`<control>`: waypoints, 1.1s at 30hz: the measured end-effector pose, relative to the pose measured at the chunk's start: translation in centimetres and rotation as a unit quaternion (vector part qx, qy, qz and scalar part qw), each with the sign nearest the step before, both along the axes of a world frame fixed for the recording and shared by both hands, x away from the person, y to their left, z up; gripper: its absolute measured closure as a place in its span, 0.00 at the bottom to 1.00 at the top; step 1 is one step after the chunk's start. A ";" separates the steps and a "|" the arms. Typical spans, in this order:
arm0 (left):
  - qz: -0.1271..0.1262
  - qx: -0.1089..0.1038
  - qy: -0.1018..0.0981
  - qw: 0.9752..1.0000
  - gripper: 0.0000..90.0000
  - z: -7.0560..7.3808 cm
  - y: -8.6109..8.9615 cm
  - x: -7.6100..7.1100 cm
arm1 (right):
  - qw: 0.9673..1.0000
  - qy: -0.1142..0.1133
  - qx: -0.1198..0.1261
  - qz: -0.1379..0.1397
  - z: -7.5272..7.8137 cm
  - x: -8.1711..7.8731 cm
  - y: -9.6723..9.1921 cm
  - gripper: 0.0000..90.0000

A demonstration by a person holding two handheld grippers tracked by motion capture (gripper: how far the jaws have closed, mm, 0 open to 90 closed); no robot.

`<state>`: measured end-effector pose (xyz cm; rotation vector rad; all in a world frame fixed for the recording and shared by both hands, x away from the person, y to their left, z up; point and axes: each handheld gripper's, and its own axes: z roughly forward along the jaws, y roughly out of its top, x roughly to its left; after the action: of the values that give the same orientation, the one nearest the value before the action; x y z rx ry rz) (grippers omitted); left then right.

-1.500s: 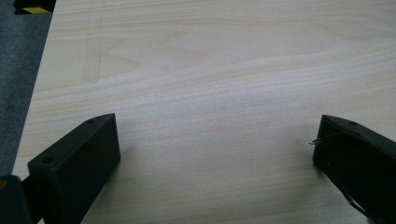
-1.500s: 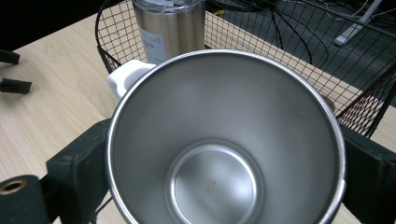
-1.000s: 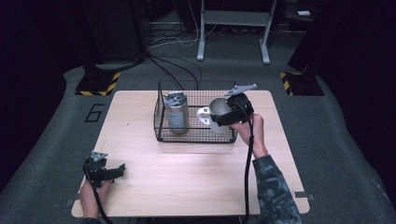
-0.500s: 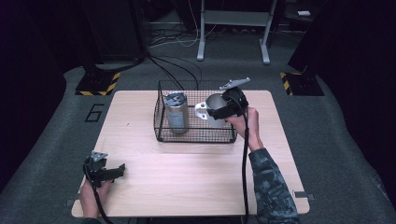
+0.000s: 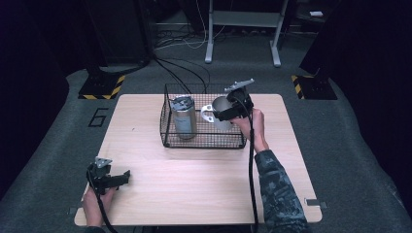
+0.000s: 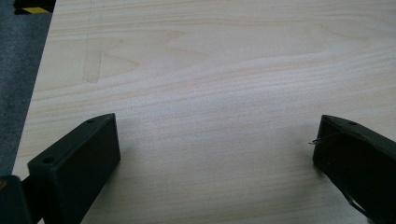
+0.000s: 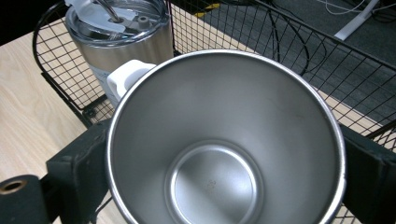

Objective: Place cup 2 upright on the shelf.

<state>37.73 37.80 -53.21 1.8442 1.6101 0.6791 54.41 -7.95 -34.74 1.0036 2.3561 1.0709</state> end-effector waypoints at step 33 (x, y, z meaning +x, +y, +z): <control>0.000 0.000 0.000 1.000 0.01 0.0 0.0 0.0 | 0.999 0.040 -0.006 -0.030 -3.9 3.3 1.1 0.07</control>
<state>37.74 37.81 -53.22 1.8446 1.6088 0.6799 57.74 -6.80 -38.66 1.1260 2.3754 1.0106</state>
